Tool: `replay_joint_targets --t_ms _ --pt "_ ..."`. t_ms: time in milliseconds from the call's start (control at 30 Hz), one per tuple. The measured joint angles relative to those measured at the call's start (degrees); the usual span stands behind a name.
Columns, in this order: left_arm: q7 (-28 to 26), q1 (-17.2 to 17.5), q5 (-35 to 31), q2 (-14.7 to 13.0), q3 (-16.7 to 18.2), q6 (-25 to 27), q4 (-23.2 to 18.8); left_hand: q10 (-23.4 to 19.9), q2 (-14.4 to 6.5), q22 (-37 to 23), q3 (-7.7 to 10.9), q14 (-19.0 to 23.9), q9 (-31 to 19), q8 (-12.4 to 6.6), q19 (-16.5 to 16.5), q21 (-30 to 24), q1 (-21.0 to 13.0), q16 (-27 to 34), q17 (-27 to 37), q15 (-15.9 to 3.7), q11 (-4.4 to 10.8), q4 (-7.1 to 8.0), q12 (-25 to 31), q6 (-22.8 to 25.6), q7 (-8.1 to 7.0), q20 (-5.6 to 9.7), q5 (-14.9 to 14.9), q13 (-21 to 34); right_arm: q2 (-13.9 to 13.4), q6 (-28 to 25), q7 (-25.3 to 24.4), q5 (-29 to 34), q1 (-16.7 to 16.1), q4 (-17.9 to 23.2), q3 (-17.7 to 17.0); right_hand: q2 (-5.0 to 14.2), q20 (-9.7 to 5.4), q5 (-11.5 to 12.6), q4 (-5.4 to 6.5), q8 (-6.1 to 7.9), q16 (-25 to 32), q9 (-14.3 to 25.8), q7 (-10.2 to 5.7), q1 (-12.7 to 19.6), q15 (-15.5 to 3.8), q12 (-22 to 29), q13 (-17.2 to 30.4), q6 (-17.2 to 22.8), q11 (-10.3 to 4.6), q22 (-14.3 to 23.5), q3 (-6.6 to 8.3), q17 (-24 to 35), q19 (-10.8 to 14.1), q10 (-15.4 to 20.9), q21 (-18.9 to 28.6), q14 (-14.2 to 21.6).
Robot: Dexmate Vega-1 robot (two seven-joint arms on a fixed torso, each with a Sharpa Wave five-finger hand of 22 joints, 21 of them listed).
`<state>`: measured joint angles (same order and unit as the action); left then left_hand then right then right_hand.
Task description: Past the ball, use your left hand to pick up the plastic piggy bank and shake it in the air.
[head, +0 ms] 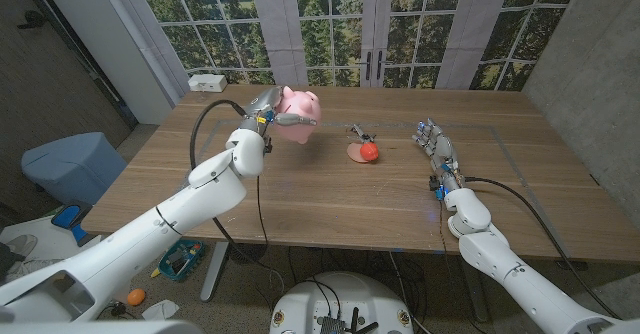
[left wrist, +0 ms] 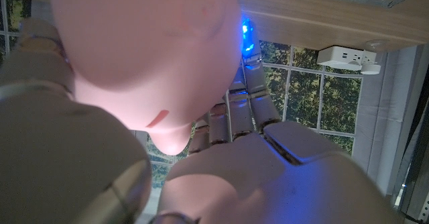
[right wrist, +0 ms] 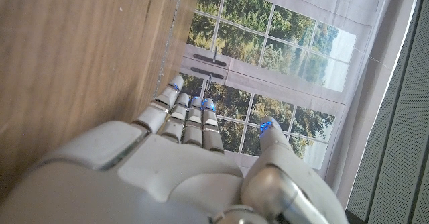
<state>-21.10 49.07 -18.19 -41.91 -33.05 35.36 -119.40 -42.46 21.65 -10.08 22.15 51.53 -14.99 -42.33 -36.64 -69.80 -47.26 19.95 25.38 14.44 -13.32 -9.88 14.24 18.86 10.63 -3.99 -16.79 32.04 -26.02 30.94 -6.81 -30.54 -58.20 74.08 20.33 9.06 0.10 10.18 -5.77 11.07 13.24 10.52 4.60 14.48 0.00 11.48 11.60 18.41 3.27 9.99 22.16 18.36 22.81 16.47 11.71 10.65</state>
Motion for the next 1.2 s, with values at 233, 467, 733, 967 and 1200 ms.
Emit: replay_joint_targets --t_ms 233,467,733,967,1200 --pt "-9.7 2.6 -0.95 2.64 1.84 -8.66 3.69 0.0 0.0 0.01 0.0 0.01 0.0 0.04 0.11 -0.37 0.0 -0.07 0.0 0.0 0.0 0.0 -0.01 0.0 0.0 -0.09 0.01 0.0 -0.02 -0.24 -0.07 0.1 0.11 0.03 -0.02 0.0 0.0 0.0 0.0 0.0 0.0 0.0 0.0 0.0 0.0 0.0 0.0 0.0 0.0 0.0 0.0 0.0 0.0 0.0 0.0 0.0" --pt "-16.52 3.99 -2.04 5.08 2.99 -14.89 6.87 0.0 0.0 0.01 0.0 0.0 0.0 0.13 0.41 -0.46 0.0 -0.21 -0.04 0.0 0.01 0.0 -0.04 0.0 0.0 0.0 0.17 0.0 -0.02 -0.41 -0.11 0.27 0.51 -0.08 0.05 0.0 0.0 0.0 0.0 0.0 0.0 0.0 0.0 0.0 0.0 0.0 0.0 0.0 0.0 0.0 0.0 0.0 0.0 0.0 0.0 0.0" --pt "-24.75 5.03 -3.66 8.15 4.33 -23.12 11.17 0.01 0.0 0.02 0.0 -0.01 0.0 0.1 0.42 -0.46 0.0 -0.28 -0.04 -0.01 0.01 0.0 -0.11 0.0 0.0 0.0 0.18 0.0 0.08 -0.56 -0.15 0.44 0.95 -0.49 0.18 0.0 0.0 0.0 0.0 0.0 0.0 0.0 0.0 0.0 0.0 0.0 0.0 0.0 0.0 0.0 0.0 0.0 0.0 0.0 0.0 0.0" --pt "-27.13 5.23 -4.39 9.5 5.0 -26.16 13.08 0.01 0.0 0.05 0.0 0.1 0.0 0.08 0.56 -0.67 0.0 -0.45 -0.02 -0.14 0.01 0.0 -0.28 0.0 0.0 -0.07 0.23 0.0 0.32 -0.69 -0.18 0.51 1.47 -0.97 0.34 0.0 0.0 0.0 0.0 0.0 0.0 0.0 0.0 0.0 0.0 0.0 0.0 0.0 0.0 0.0 0.0 0.01 0.0 0.0 0.0 0.0" --pt "-27.27 5.24 -4.63 10.44 5.56 -26.85 14.3 0.0 0.0 0.06 0.0 0.16 0.0 0.07 0.95 -0.88 0.0 -0.71 -0.01 -0.2 0.02 0.0 -0.35 0.0 0.0 0.11 0.44 0.01 0.61 -0.91 -0.25 0.65 2.08 -1.53 0.56 0.0 0.0 0.0 0.0 0.0 0.0 0.0 0.0 0.0 0.0 0.0 0.0 0.0 0.0 0.0 0.0 0.0 0.0 0.0 0.0 0.0"
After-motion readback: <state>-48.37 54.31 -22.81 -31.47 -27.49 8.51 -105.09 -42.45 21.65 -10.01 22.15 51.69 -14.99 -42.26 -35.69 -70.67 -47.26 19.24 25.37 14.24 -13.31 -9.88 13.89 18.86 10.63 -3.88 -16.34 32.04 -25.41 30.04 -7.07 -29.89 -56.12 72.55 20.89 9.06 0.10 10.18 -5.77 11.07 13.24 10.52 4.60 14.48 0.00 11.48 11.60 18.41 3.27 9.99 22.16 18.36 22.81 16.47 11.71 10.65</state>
